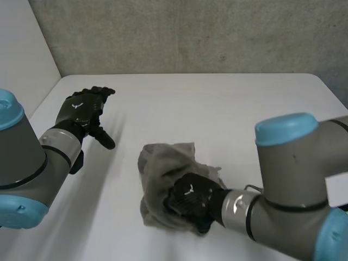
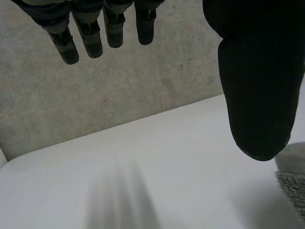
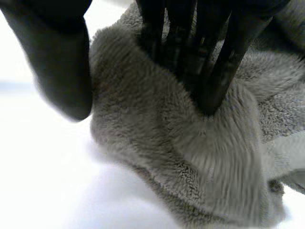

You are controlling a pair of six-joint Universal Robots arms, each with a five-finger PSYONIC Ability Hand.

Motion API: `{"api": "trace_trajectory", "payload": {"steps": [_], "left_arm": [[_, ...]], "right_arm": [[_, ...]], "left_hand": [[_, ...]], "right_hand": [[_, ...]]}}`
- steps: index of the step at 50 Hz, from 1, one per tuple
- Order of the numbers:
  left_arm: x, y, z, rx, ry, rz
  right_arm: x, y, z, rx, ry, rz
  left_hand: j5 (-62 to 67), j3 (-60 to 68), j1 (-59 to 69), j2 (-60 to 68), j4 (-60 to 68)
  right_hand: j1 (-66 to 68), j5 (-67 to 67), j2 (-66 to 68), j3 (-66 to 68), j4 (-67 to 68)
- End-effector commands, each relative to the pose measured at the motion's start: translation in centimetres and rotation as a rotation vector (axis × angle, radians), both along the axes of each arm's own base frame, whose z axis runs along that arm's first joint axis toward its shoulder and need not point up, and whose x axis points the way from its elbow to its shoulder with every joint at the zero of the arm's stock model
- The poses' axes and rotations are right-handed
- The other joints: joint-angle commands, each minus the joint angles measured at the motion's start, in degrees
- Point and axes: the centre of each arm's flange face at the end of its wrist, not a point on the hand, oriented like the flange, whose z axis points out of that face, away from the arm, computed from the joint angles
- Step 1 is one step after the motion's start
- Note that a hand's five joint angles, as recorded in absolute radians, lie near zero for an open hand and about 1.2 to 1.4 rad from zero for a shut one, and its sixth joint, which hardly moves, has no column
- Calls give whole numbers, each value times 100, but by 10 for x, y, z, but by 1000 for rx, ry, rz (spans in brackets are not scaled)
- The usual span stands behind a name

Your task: Fold the towel.

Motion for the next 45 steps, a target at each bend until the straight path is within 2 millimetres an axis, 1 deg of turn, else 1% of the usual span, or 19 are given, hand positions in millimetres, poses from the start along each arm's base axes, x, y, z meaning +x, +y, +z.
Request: {"api": "trace_trajectory", "payload": {"steps": [1, 3, 4, 5, 6, 8, 9, 11, 14, 16, 20, 25, 27, 28, 31, 33, 36, 41, 45], "left_arm": [[-5, 7, -3, 11, -5, -24], [-11, 13, -3, 11, -6, -51], [-11, 13, -3, 11, -6, -51], [-15, 16, -3, 12, -6, -64], [-15, 16, -3, 12, -6, -64], [-23, 25, -3, 11, -9, -101], [-23, 25, -3, 11, -9, -102], [-34, 37, 0, 5, -8, -157], [-43, 46, 3, -2, -4, -200], [-44, 46, 2, 0, -4, -206], [-46, 48, -2, 10, -11, -214], [-50, 45, -16, 38, -26, -221], [-52, 43, -17, 40, -26, -222], [-52, 43, -17, 40, -26, -222], [-56, 37, -25, 56, -40, -225], [-57, 35, -31, 45, -106, -236], [-58, 33, -32, 22, -152, -245], [-58, 28, -38, -49, -320, -300], [-60, 27, -45, -45, -343, -349]], "right_arm": [[-7, -3, 4, -20, -44, -49], [-15, -19, 18, -50, -133, -143], [-15, -19, 18, -50, -133, -143], [-23, -30, 25, -44, -184, -214], [-23, -30, 25, -44, -185, -215], [-38, -49, 34, 3, -290, -342], [-38, -49, 34, 3, -290, -343], [-48, -64, 38, 37, -370, -437], [-52, -70, 39, 51, -399, -473], [-65, -83, 40, 64, -432, -545], [-72, -91, 40, 74, -441, -588], [-73, -95, 29, 106, -423, -606], [-73, -101, 16, 161, -414, -641], [-73, -101, 16, 162, -414, -642], [-72, -106, 8, 228, -431, -680], [-71, -108, 4, 266, -443, -697], [-69, -111, -3, 332, -462, -725], [-64, -115, -15, 400, -473, -751], [-60, -117, -20, 423, -472, -761]], "left_hand": [[-145, 57, 13, 59, 52], [-95, 108, 63, 110, 103], [-95, 108, 63, 110, 103], [-78, 124, 80, 126, 119], [-78, 125, 80, 126, 120], [-28, 175, 130, 177, 170], [-27, 175, 130, 177, 170], [6, 209, 164, 210, 204], [57, 259, 214, 261, 254], [73, 276, 231, 278, 271], [141, 343, 298, 345, 338], [208, 410, 366, 412, 405], [225, 427, 382, 429, 422], [225, 427, 383, 429, 422], [746, 949, 904, 951, 944], [1233, 1436, 1391, 1438, 1431], [1217, 1420, 1375, 1422, 1415], [1150, 1353, 1308, 1354, 1348], [1133, 1336, 1291, 1338, 1331]], "right_hand": [[-2876, -2933, -2862, -3054, -3249], [-2876, -2933, -2862, -3054, -3249], [-2876, -2933, -2862, -3054, -3249], [-2876, -2933, -2862, -3054, -3249], [-2876, -2933, -2862, -3054, -3249], [-2869, -2926, -2854, -3046, -3241], [-2868, -2925, -2853, -3045, -3241], [-2751, -2808, -2736, -2928, -3123], [-2599, -2656, -2584, -2776, -2972], [-2498, -2555, -2484, -2675, -2871], [-2481, -2538, -2467, -2658, -2854], [-2498, -2555, -2483, -2675, -2871], [-2498, -2555, -2483, -2675, -2871], [-2498, -2555, -2483, -2675, -2871], [-2498, -2555, -2483, -2675, -2871], [-2515, -2572, -2500, -2692, -2887], [-2548, -2605, -2534, -2726, -2921], [-2548, -2605, -2534, -2726, -2921], [-2498, -2555, -2484, -2675, -2871]]}}
